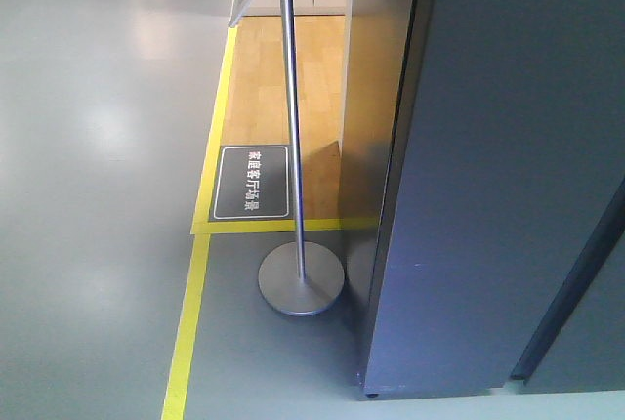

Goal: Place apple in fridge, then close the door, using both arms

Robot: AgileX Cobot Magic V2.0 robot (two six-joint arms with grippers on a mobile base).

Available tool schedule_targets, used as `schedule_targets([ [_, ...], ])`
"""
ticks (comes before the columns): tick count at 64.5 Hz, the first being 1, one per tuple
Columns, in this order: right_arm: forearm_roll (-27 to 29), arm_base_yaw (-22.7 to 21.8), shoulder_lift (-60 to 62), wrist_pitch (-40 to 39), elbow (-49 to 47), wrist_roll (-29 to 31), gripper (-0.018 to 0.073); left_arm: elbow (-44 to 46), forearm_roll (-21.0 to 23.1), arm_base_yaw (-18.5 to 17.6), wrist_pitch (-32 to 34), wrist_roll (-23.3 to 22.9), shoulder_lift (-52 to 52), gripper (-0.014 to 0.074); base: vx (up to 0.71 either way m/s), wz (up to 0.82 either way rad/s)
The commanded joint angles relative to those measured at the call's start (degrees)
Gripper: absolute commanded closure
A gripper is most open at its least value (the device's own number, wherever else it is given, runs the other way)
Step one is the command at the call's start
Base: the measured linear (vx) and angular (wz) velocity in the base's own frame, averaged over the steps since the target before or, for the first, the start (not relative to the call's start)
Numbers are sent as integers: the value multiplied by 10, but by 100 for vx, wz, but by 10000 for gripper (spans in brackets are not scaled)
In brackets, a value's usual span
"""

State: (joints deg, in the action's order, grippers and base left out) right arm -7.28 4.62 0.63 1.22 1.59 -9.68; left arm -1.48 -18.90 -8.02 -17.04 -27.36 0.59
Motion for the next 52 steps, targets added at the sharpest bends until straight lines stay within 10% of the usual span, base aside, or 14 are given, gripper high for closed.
schedule_targets([
  [1,9,1,10,-47,9,-1,563,-12,0,0,37,-1,3,604,0,0],
  [52,17,1,10,-51,8,-1,563,-12,0,0,37,-1,3,604,0,0],
])
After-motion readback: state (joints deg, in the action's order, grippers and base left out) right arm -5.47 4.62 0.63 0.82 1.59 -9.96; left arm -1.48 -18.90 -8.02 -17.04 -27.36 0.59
